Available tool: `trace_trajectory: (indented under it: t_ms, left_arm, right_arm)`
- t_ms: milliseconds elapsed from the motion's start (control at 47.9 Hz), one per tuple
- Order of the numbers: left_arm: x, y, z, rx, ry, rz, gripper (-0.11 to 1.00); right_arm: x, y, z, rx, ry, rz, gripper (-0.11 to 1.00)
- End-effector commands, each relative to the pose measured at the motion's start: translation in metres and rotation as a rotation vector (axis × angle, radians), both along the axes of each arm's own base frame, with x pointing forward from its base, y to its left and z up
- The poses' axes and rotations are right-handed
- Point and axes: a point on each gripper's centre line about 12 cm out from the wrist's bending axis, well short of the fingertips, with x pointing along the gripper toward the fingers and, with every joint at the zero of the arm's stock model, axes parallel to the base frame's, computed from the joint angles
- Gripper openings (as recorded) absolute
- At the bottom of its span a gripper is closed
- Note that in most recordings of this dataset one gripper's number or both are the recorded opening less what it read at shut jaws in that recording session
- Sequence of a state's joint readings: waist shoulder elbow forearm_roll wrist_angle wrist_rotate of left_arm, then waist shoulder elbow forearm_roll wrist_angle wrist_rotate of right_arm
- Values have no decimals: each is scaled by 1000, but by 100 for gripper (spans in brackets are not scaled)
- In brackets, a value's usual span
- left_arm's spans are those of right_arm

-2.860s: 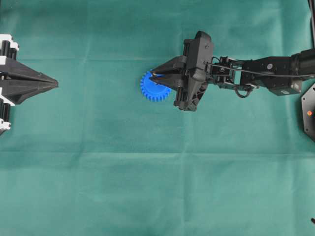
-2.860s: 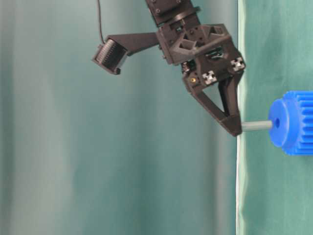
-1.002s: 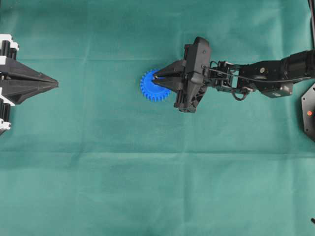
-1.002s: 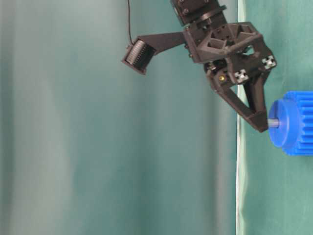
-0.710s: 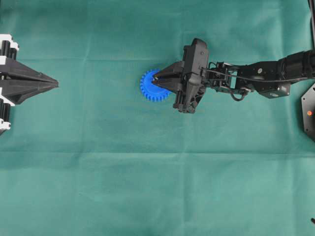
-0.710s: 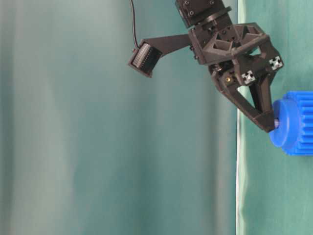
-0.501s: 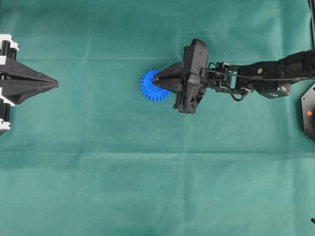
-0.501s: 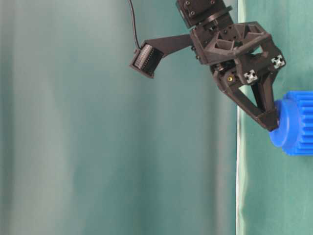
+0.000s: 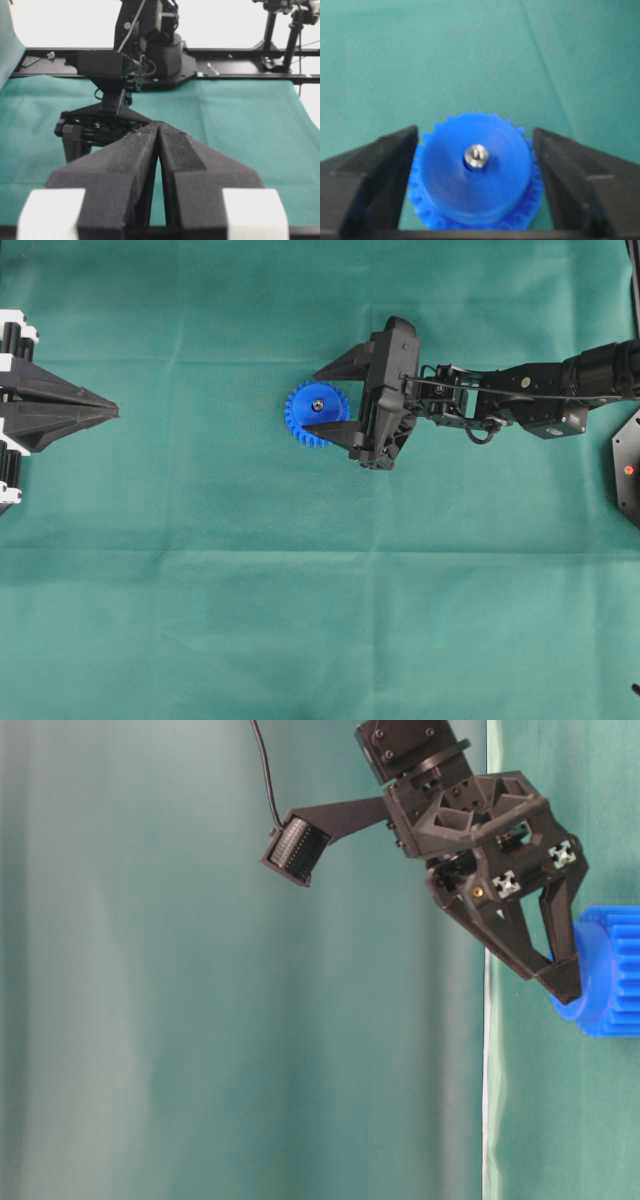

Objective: Insert the shaft placed at a random location into the center hole of the medium gear at another random location.
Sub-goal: 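Open the right gripper and raise it off the inserted shaft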

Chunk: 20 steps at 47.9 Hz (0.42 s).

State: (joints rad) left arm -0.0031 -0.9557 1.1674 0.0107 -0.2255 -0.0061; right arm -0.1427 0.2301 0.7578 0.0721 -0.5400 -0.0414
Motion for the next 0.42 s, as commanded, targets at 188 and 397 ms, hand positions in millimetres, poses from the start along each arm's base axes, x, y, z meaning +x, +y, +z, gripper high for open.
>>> trace_trajectory:
  t_ms: [188, 397]
  left_arm:
    - [2, 0, 6, 3, -14, -1, 0]
    - [2, 0, 6, 3, -14, -1, 0]
  right_arm:
    - [0, 1, 32, 3, -44, 0, 83]
    - [-5, 2, 59, 2, -63, 5, 83]
